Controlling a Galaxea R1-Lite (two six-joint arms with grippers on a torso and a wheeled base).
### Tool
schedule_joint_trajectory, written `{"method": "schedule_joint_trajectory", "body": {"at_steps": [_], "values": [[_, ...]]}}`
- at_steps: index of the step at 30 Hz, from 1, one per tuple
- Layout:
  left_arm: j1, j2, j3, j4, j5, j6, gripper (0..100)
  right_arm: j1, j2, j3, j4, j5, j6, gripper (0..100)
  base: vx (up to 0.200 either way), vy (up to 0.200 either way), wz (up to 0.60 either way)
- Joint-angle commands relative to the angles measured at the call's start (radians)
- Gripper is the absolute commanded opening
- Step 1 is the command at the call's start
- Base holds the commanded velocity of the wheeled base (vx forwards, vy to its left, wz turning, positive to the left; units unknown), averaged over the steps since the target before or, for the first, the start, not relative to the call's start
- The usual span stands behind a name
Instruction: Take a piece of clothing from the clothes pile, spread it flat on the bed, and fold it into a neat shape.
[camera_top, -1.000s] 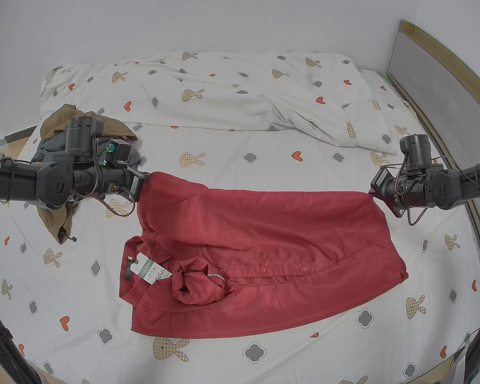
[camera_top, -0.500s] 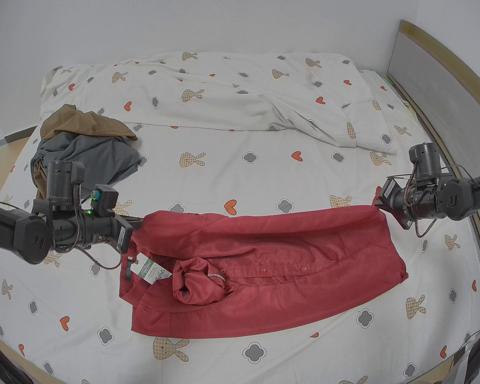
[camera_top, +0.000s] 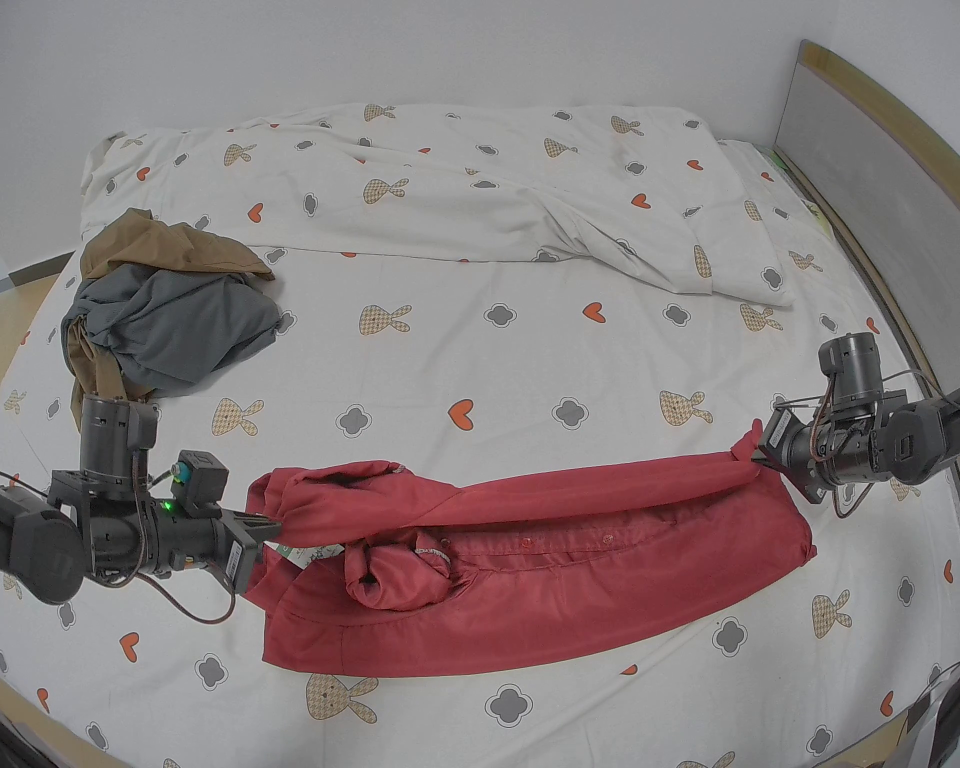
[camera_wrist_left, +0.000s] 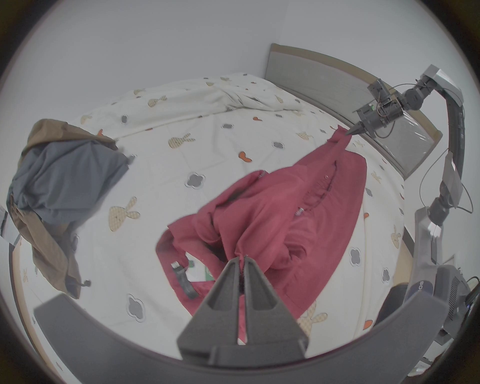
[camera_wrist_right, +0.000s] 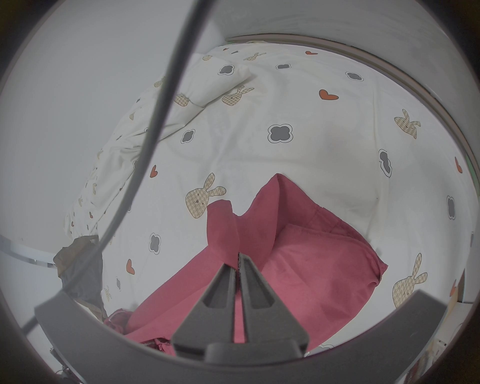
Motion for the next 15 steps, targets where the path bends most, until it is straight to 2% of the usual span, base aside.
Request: {"method": "schedule_joint_trajectory", "body": {"at_steps": [1, 15], "values": [[-0.021, 0.02, 0.034, 0.001, -0.003, 0.0, 0, 0.008, 0.015, 0.033, -0.02, 0.0, -0.008, 0, 0.0, 0.0, 0.0], [-0.006, 0.087, 0.071, 0.001, 0.0, -0.006, 0, 0.005, 0.019, 0.059, -0.027, 0.0, -0.029, 0, 0.0, 0.0, 0.0]]}}
